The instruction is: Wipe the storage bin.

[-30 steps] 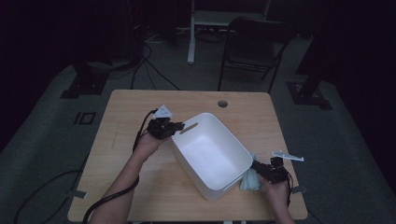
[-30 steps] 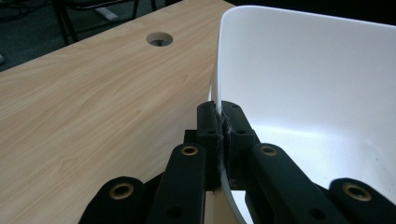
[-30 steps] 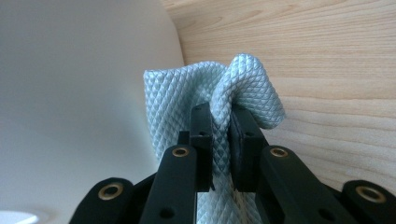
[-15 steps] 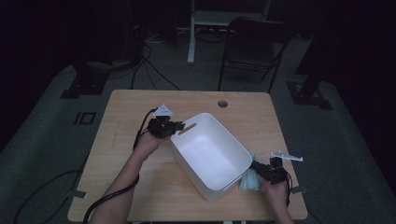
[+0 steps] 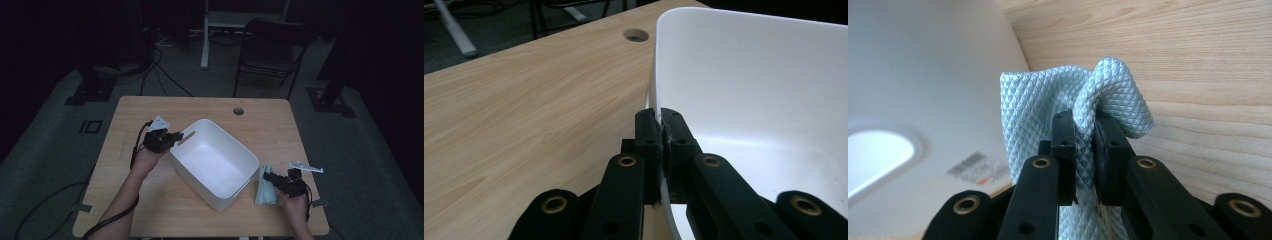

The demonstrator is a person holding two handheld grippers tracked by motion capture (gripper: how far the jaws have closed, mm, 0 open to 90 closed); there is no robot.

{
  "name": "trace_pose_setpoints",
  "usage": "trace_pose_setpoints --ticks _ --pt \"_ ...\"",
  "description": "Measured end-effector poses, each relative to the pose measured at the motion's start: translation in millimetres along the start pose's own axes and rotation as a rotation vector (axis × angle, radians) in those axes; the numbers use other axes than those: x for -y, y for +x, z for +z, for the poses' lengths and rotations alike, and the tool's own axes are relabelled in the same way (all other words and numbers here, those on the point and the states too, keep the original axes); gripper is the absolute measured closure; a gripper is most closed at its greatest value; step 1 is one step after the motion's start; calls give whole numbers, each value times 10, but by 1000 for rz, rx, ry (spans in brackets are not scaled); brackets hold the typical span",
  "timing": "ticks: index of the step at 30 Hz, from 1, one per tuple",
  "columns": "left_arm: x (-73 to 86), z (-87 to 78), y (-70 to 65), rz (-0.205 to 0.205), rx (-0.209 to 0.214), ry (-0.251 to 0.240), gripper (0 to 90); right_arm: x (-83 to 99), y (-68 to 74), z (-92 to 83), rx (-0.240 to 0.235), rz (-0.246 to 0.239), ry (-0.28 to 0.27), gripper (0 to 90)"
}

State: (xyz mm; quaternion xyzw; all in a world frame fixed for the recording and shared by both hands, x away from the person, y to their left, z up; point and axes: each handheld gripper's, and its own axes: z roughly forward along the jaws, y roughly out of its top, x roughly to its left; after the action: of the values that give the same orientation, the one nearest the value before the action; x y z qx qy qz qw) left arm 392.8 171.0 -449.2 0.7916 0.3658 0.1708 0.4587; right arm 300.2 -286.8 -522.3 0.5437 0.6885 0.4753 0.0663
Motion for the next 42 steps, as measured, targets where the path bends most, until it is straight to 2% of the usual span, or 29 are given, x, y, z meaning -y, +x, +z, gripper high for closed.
trace_pose_setpoints --ticks 8,12,18,22,24,25,27,29,33,35,37,39,42 --pt "125 -191 11 -53 -98 -12 879 -1 20 16 -4 -7 5 815" --pt "168 -280 13 -83 -154 -2 878 -1 37 17 -7 -9 6 815" --pt "243 -396 -60 -118 -204 1 877 -4 59 30 -18 -10 9 815" --pt "291 -452 -114 -120 -212 -5 876 -34 150 4 -44 -30 2 814" --pt "305 -476 -132 -134 -209 -2 873 -75 229 -39 -67 -45 -17 815" --pt "307 -480 -149 -129 -214 1 872 -100 277 -65 -79 -53 -28 814" --pt "308 -489 -167 -141 -214 5 872 -152 372 -116 -117 -64 -52 814" --pt "313 -490 -192 -135 -214 5 870 -212 466 -157 -160 -72 -78 814" --pt "311 -485 -242 -128 -207 13 868 -340 635 -188 -208 -108 -112 814" --pt "312 -477 -267 -114 -197 13 866 -381 687 -153 -211 -124 -111 814" --pt "316 -473 -277 -106 -196 15 865 -378 716 -98 -194 -138 -108 815" --pt "337 -467 -268 -109 -185 9 856 -367 705 -85 -188 -126 -120 815" --pt "378 -467 -282 -75 -168 -14 849 -349 693 -61 -155 -141 -116 816"
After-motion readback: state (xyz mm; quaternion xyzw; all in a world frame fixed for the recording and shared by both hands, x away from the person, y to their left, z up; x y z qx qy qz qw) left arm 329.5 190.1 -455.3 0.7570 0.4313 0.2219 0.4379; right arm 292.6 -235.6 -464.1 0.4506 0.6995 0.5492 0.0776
